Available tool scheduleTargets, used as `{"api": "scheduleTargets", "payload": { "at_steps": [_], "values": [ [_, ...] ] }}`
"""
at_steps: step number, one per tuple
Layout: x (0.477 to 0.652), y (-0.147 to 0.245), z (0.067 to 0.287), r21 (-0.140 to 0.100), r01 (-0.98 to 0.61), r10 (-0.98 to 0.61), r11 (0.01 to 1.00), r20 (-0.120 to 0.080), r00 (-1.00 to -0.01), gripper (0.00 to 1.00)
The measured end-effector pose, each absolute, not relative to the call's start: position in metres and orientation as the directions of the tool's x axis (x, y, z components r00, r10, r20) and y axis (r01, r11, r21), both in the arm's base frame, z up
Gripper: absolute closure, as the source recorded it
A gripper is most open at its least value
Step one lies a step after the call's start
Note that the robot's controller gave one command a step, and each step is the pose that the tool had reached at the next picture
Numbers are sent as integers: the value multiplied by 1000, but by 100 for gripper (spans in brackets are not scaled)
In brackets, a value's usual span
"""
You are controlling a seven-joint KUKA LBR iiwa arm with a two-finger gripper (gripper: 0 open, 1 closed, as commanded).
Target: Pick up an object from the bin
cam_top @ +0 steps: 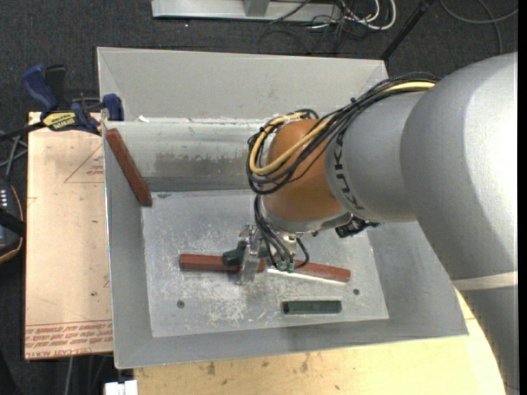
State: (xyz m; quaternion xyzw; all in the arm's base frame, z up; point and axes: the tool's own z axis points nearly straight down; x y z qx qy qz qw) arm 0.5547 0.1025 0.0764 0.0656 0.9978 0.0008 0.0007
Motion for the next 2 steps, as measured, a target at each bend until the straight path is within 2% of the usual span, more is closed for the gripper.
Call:
{"api": "scheduleTargets", "payload": {
  "at_steps": [2],
  "values": [
    [553,102,84,0,131,131,991,4,-991,100]
  ]
}}
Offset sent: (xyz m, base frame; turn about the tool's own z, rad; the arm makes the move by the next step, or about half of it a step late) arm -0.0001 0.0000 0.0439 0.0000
